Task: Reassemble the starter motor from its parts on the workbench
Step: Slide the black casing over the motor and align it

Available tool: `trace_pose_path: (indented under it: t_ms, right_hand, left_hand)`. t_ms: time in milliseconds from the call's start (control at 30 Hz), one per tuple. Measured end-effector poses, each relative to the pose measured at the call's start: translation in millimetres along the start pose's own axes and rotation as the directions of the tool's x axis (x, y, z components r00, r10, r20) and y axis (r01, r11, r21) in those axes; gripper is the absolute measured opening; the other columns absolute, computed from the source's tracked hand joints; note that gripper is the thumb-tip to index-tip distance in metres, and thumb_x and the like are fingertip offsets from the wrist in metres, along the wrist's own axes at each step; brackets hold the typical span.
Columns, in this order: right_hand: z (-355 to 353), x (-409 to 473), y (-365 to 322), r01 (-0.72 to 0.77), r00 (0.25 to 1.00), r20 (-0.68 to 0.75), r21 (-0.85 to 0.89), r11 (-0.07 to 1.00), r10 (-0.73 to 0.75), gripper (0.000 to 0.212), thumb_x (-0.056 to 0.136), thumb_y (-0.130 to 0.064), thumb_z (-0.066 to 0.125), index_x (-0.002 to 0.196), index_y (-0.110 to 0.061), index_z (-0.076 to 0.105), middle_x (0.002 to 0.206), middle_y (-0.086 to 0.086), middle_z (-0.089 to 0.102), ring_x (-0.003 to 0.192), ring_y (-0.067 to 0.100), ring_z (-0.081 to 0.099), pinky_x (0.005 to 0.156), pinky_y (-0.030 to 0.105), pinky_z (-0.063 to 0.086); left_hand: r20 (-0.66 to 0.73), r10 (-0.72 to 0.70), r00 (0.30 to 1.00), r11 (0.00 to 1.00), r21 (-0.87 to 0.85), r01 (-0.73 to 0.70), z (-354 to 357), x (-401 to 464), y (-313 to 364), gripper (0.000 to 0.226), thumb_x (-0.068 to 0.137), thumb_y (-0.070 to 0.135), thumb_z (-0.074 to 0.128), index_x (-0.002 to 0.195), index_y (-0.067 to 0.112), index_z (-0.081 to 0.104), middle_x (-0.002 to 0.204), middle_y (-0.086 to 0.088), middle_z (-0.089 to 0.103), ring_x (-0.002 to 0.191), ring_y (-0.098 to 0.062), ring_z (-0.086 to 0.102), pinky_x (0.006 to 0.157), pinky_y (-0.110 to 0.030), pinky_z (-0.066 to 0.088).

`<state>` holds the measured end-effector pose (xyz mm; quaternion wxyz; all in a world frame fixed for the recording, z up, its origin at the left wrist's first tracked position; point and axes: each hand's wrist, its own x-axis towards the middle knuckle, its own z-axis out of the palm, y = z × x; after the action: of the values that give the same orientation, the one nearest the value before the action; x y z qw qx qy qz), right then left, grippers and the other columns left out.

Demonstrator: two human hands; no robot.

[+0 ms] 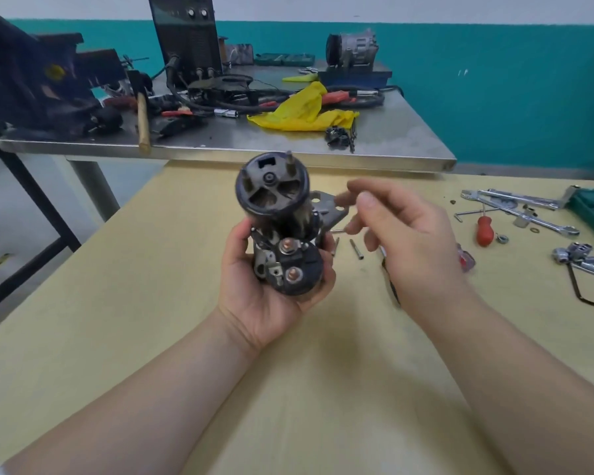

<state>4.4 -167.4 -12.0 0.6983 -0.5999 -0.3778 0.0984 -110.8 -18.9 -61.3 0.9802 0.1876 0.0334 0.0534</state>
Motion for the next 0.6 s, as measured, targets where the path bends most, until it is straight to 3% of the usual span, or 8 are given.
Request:
trace_pose_path:
  t_ms: [67,167,300,367,433,600]
  right_hand:
    - [6,-6,11,-0.017,0.999,-0.047,-0.130,0.991,0.010,0.018,0.099,-0.018,0.071,0.107,-0.033,0.078,0.100,-0.009,0.081,0.086,0.006,0.071,0.075,0.022,0.055]
    - [17,-10,17,-0.089,0.995,0.024,-0.204,0.975,0.096,0.012,0.099,-0.017,0.074,0.100,-0.027,0.079,0.092,-0.007,0.079,0.091,0.014,0.074,0.085,0.032,0.060]
    - [23,-12,14,-0.123,0.992,-0.014,-0.138,0.983,0.122,0.014,0.100,-0.025,0.074,0.087,-0.020,0.074,0.083,0.001,0.075,0.083,0.019,0.072,0.075,0.025,0.057]
    - [23,-15,13,-0.125,0.992,-0.033,-0.105,0.987,0.122,0.022,0.098,-0.031,0.075,0.083,-0.017,0.070,0.082,0.009,0.073,0.079,0.023,0.069,0.070,0.024,0.054]
    - [24,-18,13,-0.120,0.992,-0.048,-0.107,0.987,0.115,0.028,0.094,-0.034,0.077,0.079,-0.014,0.065,0.079,0.012,0.071,0.071,0.015,0.065,0.066,0.023,0.052]
    - [28,-24,17,-0.156,0.986,-0.052,0.023,0.988,0.157,0.031,0.098,-0.026,0.073,0.076,-0.011,0.057,0.062,-0.002,0.068,0.056,0.008,0.066,0.053,0.015,0.047]
  left_hand:
    - [-0.003,-0.011,1.000,1.000,0.002,0.011,-1,0,2,0.079,0.087,0.059,0.066,0.144,0.006,0.061,0.126,-0.021,0.063,0.093,-0.030,0.069,0.084,-0.043,0.063]
    - [0.002,-0.008,1.000,1.000,0.022,0.008,-6,0,4,0.070,0.088,0.060,0.064,0.132,0.006,0.072,0.124,-0.014,0.069,0.095,-0.027,0.069,0.083,-0.041,0.062]
    - [0.051,-0.016,0.999,0.998,0.063,0.012,-9,-1,3,0.068,0.091,0.062,0.061,0.125,0.005,0.076,0.123,-0.013,0.073,0.100,-0.028,0.071,0.088,-0.038,0.061]
    - [0.043,-0.016,0.999,0.997,0.071,0.013,-12,-1,2,0.073,0.096,0.067,0.051,0.125,0.004,0.076,0.121,-0.015,0.073,0.095,-0.029,0.071,0.086,-0.039,0.061]
    - [0.039,-0.018,0.999,0.996,0.086,0.015,-15,0,1,0.082,0.100,0.071,0.036,0.122,0.005,0.078,0.117,-0.014,0.075,0.091,-0.030,0.071,0.084,-0.041,0.061]
    - [0.009,-0.017,1.000,0.989,0.144,0.015,-13,-3,0,0.080,0.101,0.067,0.033,0.123,0.005,0.077,0.116,-0.016,0.075,0.094,-0.031,0.070,0.088,-0.041,0.058]
